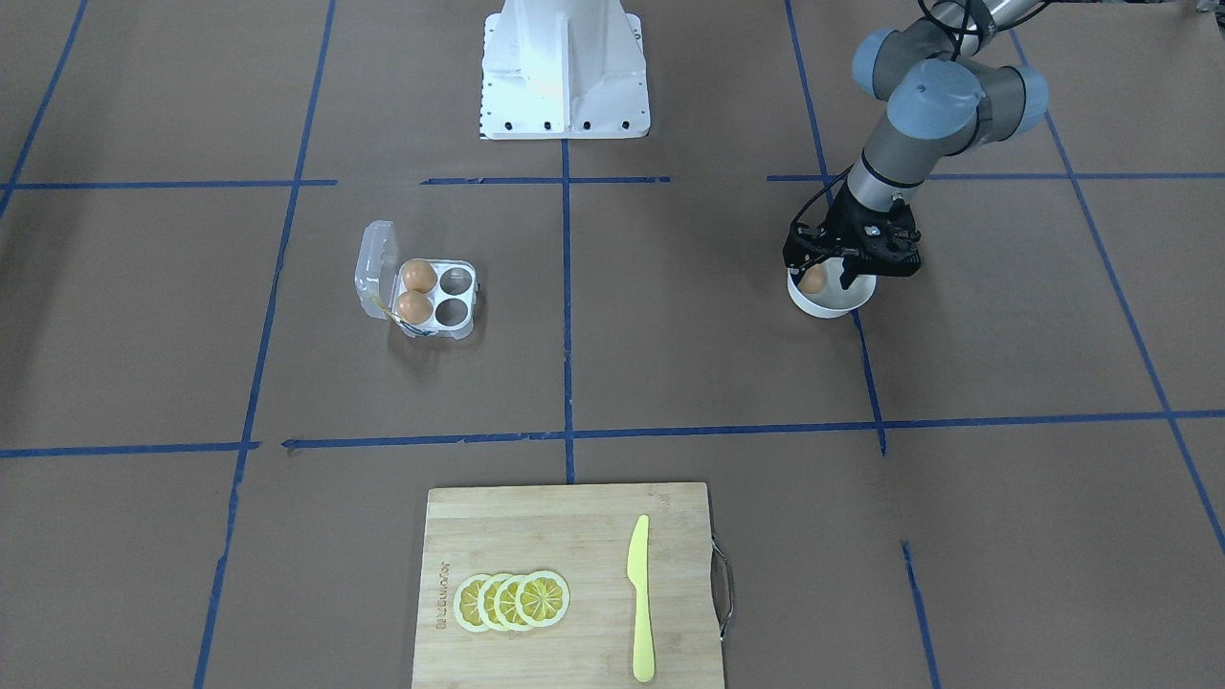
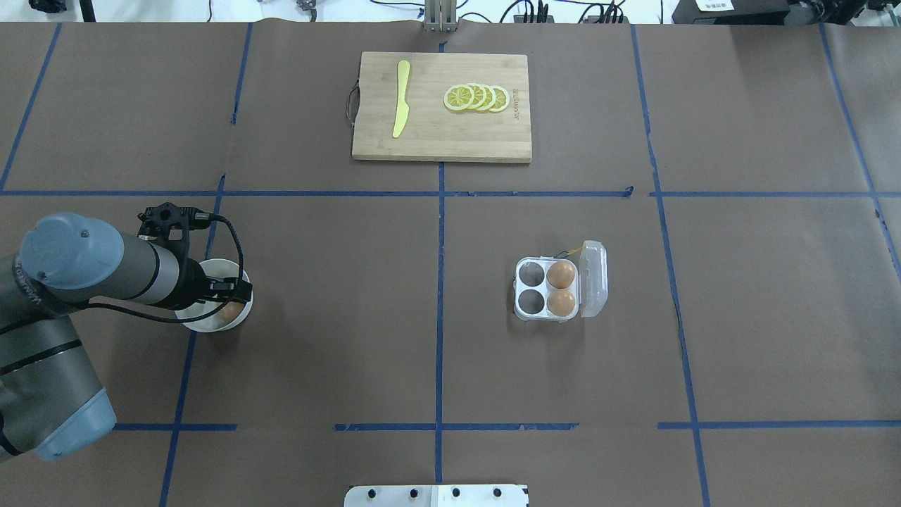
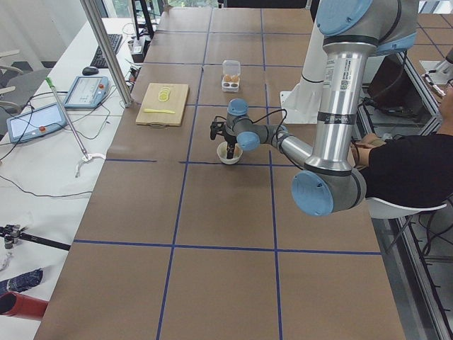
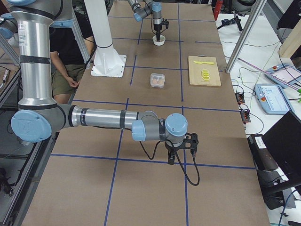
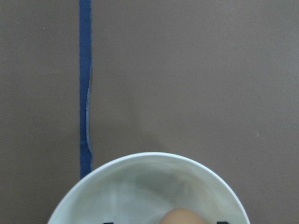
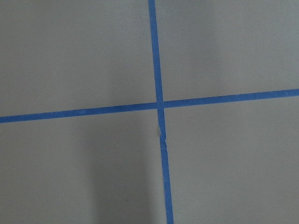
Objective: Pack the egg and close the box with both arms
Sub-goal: 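Close the left gripper on the brown egg in the bowl, then carry the egg with the left gripper over the empty egg box slot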
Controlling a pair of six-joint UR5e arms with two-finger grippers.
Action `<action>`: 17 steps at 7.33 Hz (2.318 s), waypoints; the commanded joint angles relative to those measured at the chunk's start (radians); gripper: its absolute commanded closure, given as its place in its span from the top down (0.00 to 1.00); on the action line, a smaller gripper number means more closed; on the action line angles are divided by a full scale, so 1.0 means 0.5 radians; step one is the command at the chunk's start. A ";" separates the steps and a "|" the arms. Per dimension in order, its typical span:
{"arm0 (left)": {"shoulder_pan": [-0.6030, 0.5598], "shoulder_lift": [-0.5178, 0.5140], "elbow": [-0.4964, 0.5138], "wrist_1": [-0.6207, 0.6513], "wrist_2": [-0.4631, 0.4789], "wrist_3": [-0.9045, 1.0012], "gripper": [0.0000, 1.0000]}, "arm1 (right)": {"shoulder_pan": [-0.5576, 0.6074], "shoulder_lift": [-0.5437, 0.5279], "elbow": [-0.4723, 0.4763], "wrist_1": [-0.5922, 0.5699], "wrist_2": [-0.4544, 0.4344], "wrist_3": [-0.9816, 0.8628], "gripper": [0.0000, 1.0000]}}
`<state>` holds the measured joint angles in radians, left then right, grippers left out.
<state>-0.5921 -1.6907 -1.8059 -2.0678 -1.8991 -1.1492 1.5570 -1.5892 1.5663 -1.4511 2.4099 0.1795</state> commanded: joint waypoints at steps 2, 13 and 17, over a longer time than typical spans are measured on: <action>0.000 0.004 -0.002 0.015 0.000 -0.003 0.74 | 0.000 0.000 0.003 0.000 0.000 0.000 1.00; -0.233 -0.039 -0.392 0.098 -0.021 0.007 0.00 | 0.000 0.006 0.024 0.000 0.037 0.003 1.00; 0.048 -0.890 0.226 -0.369 -0.003 -0.312 0.00 | 0.000 0.015 0.024 -0.003 0.049 0.003 1.00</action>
<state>-0.6377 -2.0120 -1.8112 -2.1264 -1.9084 -1.2497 1.5570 -1.5844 1.5785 -1.4514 2.4338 0.1810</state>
